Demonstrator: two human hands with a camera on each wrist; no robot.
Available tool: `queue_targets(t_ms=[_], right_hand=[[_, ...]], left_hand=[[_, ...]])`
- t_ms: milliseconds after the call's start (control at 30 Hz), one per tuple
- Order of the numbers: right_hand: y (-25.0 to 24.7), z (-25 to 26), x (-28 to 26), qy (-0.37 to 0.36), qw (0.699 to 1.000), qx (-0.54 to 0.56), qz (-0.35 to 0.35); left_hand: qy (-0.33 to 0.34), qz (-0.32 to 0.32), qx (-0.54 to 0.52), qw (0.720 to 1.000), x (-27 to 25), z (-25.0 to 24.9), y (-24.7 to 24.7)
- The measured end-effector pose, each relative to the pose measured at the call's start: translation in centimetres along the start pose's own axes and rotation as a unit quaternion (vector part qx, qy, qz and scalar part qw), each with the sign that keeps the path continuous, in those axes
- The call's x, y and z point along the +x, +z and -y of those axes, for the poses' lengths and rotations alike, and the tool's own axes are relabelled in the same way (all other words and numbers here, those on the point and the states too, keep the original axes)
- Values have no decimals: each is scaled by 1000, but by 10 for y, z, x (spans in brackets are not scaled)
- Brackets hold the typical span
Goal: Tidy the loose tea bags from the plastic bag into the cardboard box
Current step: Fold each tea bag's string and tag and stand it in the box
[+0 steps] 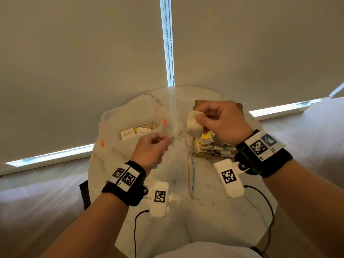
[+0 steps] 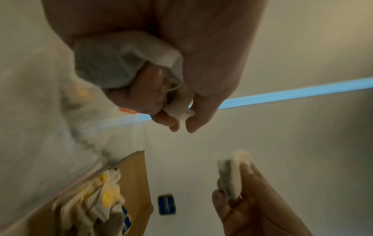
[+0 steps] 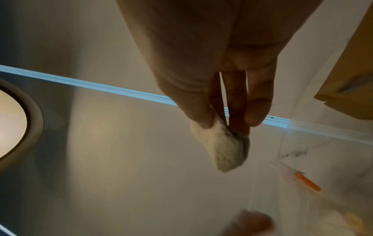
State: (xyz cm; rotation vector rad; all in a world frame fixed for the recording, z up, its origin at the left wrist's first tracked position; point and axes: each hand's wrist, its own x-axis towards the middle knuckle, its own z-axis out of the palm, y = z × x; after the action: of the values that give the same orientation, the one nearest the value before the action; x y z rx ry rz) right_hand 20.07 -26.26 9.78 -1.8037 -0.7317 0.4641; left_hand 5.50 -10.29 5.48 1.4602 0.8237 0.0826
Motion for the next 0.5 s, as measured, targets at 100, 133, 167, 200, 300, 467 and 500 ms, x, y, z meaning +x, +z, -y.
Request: queue_targets(t_ms=[100, 133, 167, 200, 300, 467, 500], right_hand=[[5, -3, -4, 10, 997, -56, 46], [7, -4, -6, 9, 997, -62, 55], [10, -3, -8, 7, 996, -61, 62], [12, -3, -9, 5, 996, -55, 66], [14, -3, -12, -1, 997, -36, 68], [10, -8, -18, -5, 998, -7, 60], [11, -10, -19, -1, 999, 0, 43]], left_hand=[[153, -5, 98, 983, 1, -20, 0], [190, 6, 123, 974, 1, -25, 2], [216, 17, 138, 967, 0, -29, 4], [236, 24, 145, 961, -1, -32, 6], [273, 21, 149, 950, -1, -33, 9], [271, -25, 152, 950, -1, -30, 8], [272, -45, 156, 949, -3, -29, 8]])
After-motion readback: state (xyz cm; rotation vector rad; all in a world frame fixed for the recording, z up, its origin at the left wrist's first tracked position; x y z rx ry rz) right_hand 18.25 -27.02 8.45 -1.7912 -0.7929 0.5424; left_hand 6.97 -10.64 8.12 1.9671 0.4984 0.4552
